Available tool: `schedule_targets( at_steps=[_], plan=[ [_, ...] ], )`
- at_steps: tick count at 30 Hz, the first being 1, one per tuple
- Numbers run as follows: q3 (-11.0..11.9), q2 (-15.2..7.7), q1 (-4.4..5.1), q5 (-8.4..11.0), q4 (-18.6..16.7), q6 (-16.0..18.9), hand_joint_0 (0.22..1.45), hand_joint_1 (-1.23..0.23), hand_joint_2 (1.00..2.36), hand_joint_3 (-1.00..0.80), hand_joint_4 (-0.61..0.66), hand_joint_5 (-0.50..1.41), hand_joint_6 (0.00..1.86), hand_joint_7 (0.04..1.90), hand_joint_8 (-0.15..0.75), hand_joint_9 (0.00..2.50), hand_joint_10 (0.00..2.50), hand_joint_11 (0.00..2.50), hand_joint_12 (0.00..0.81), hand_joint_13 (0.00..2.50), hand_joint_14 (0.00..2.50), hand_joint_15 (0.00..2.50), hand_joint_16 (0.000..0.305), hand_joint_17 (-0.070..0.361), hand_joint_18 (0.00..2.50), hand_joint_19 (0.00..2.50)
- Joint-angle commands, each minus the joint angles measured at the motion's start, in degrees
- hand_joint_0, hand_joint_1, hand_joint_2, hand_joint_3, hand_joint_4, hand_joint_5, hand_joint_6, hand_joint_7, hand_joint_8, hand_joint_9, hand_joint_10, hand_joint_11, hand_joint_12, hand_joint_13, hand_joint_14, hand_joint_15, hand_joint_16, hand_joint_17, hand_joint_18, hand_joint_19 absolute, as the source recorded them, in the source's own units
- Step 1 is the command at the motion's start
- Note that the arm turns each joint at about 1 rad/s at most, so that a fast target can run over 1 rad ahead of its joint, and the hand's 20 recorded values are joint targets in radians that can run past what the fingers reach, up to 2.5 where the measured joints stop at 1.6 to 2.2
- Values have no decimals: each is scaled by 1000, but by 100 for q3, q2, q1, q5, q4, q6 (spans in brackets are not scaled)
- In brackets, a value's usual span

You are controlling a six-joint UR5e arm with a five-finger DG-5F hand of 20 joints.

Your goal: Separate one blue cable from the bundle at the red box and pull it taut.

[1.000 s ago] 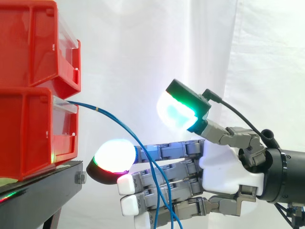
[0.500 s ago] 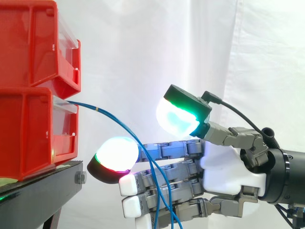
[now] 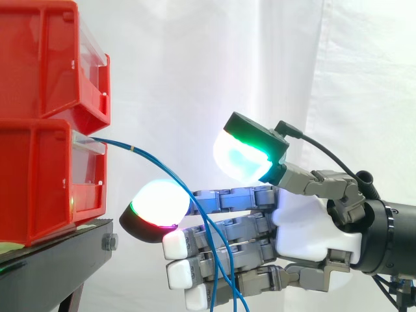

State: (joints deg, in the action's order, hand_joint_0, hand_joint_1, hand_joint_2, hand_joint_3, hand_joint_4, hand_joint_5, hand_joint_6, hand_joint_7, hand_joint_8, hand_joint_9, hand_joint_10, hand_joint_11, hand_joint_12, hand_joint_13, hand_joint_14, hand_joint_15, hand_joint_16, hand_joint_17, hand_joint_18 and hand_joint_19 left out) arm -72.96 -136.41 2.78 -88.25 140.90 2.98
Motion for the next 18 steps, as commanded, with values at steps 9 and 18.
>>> schedule_targets(
  at_steps=[9, 18],
  plan=[
    [80, 0, -32, -96, -1, -8, 624, -637, 1011, -348, 250, -161, 503, 999, 297, 667, 10, 452, 352, 659, 15, 398, 47, 105, 512, 561],
    [80, 0, -41, -96, -1, 0, 620, -634, 1010, -358, 234, -157, 502, 1044, 298, 674, 11, 469, 352, 665, 13, 403, 47, 106, 518, 561]
  ],
)
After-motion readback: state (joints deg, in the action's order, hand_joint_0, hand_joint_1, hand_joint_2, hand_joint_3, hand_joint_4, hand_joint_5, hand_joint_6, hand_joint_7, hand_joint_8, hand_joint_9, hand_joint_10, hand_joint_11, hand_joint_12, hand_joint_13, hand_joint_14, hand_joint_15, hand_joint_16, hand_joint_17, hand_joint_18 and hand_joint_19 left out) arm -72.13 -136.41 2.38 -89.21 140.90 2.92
